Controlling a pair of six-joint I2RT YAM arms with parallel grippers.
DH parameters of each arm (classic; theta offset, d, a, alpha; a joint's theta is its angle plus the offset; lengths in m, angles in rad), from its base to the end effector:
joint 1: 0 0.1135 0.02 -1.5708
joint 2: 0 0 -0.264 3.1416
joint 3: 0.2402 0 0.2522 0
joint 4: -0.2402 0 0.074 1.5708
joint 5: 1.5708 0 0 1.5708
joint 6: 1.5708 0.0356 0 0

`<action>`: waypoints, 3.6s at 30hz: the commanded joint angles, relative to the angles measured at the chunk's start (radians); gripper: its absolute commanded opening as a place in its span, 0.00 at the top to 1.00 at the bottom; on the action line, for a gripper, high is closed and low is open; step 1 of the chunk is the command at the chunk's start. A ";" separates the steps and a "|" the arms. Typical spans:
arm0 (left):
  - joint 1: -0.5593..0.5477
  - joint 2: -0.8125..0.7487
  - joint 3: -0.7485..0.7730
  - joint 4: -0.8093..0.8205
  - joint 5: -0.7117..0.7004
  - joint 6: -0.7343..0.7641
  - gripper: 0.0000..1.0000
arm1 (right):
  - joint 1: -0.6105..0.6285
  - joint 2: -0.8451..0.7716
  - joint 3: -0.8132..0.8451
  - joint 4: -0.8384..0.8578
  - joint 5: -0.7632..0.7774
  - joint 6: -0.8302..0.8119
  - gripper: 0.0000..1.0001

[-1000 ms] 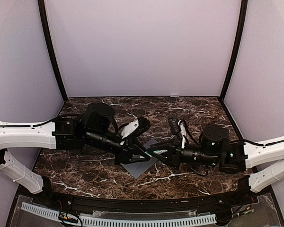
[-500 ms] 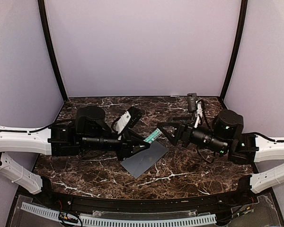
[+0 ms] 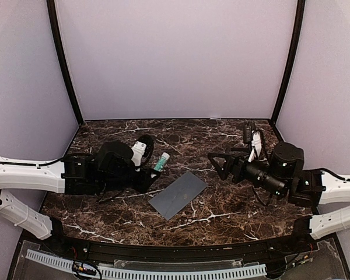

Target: Place the letter into the envelope and seal it

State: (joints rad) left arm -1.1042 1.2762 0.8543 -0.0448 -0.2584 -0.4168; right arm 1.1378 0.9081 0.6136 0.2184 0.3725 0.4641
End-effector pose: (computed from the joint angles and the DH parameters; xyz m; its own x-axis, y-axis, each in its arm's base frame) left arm 0.1378 -0.2533 0.2718 -0.4931 0.1089 -0.8632 0.6137 0.7467 -0.2564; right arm 0.1025 0.1909 0.2998 -0.3388 0.2607 -0.9040 -0.6056 0.6749 0.4216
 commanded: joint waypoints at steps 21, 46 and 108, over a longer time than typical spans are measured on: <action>0.254 0.252 -0.152 -0.142 -0.137 -0.326 0.86 | -0.006 0.100 -0.034 0.002 0.037 -0.014 0.12; 0.256 0.161 -0.034 -0.289 -0.226 -0.287 0.30 | -0.097 0.053 0.036 -0.081 0.085 -0.167 0.01; 1.047 0.068 -0.676 1.281 -0.025 0.494 0.05 | -0.816 -0.013 -0.183 0.133 -0.142 -0.274 0.01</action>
